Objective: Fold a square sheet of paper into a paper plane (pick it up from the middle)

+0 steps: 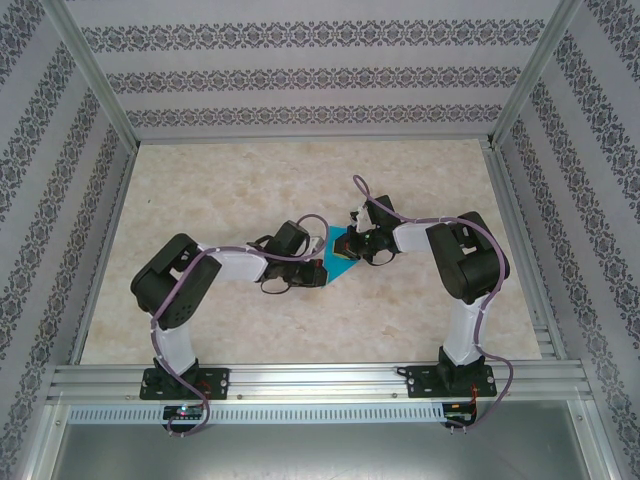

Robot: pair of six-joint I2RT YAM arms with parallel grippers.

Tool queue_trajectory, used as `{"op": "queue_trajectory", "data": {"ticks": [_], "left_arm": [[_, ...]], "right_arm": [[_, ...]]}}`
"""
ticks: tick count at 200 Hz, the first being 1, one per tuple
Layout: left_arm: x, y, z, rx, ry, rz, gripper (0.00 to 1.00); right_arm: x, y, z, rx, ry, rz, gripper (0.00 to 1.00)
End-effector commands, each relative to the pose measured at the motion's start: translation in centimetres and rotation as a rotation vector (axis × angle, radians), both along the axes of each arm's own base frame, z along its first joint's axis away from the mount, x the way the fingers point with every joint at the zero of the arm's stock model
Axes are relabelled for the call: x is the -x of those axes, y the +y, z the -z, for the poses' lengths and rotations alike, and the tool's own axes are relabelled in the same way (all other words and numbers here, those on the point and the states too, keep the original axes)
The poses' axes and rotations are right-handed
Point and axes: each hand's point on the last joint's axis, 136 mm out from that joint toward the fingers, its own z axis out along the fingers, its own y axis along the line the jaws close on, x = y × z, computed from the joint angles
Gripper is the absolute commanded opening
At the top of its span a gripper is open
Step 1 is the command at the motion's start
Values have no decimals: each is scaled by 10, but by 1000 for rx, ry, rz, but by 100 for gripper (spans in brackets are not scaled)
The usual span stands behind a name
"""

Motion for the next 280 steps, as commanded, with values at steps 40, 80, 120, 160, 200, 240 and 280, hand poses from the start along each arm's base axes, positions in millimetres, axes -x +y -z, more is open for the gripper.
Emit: {"op": "queue_trajectory", "data": {"ticks": [40, 80, 120, 160, 200, 240, 280], "left_arm": [[17, 0, -36, 23, -52, 48, 4], [-14, -14, -42, 69, -110, -45, 4], [-16, -18, -14, 28, -49, -48, 3], [3, 3, 16, -66, 16, -51, 0], [14, 15, 27, -82, 32, -70, 0], [16, 15, 30, -59, 27, -76, 0], [15, 14, 28, -46, 18, -76, 0]], "right_arm": [[12, -35, 50, 186, 89, 63, 2], [10, -33, 52, 175, 92, 73, 2], [8, -29, 48, 157, 85, 70, 2], [-3, -19, 23, 109, 26, 51, 2], [-8, 2, -21, 39, -63, -1, 2], [13, 12, -26, 14, -52, -9, 2], [31, 23, -14, 13, -4, -40, 2]]}}
